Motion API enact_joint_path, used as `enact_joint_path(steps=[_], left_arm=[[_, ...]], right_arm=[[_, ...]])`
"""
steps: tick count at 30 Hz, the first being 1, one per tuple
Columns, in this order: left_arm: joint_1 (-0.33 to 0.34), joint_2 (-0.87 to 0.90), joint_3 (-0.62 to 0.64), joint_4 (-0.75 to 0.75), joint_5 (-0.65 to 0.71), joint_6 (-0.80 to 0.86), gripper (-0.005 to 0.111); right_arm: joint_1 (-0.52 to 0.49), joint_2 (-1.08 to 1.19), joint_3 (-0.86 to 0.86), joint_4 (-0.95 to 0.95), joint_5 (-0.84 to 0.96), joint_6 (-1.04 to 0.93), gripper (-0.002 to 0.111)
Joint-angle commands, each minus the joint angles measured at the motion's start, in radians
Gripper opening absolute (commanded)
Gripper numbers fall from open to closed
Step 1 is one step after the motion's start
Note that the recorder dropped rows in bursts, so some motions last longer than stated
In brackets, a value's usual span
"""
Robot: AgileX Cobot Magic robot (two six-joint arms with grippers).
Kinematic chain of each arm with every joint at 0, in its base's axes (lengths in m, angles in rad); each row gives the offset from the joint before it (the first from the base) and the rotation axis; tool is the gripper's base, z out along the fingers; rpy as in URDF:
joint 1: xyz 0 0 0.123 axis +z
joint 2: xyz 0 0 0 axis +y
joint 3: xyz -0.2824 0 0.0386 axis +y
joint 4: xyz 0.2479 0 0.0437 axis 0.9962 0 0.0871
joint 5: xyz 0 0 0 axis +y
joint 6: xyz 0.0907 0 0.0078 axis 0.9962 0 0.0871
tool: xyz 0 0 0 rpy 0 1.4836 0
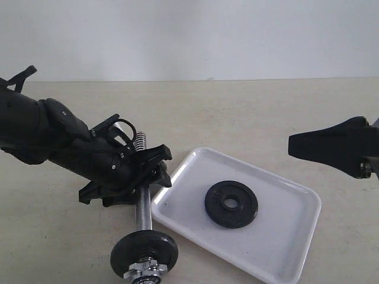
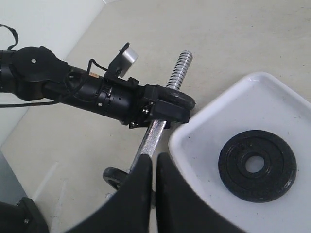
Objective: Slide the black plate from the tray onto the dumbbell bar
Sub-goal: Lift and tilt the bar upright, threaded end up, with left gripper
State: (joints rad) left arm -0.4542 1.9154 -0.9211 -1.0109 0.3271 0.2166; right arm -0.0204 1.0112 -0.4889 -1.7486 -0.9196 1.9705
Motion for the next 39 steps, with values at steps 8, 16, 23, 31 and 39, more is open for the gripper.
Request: enact_joint_path(steps=[8, 16, 23, 31, 39], left_arm=[[-0.006, 0.016, 0.000, 0.206, -0.009, 0.009, 0.004], [0.007, 0.016, 0.000, 0.684, 0.129, -0.065, 0.004], [0.007, 0.016, 0.000, 1.097, 0.297, -0.167, 0.004], [0.007, 0.016, 0.000, 1.161, 0.332, -0.127, 0.004], [0.004, 0.016, 0.000, 1.161, 0.353, 0.028, 0.004]], right_arm=[[0.001, 0.002, 0.000, 0.004, 0.004, -0.015, 0.000], [0.001, 0.002, 0.000, 0.004, 0.006, -0.029, 0.000], [0.001, 0.002, 0.000, 0.004, 0.008, -0.031, 0.000], [0.001, 0.002, 0.058, 0.004, 0.066, -0.036, 0.000], [0.001, 0.002, 0.073, 0.004, 0.109, -0.068, 0.000]])
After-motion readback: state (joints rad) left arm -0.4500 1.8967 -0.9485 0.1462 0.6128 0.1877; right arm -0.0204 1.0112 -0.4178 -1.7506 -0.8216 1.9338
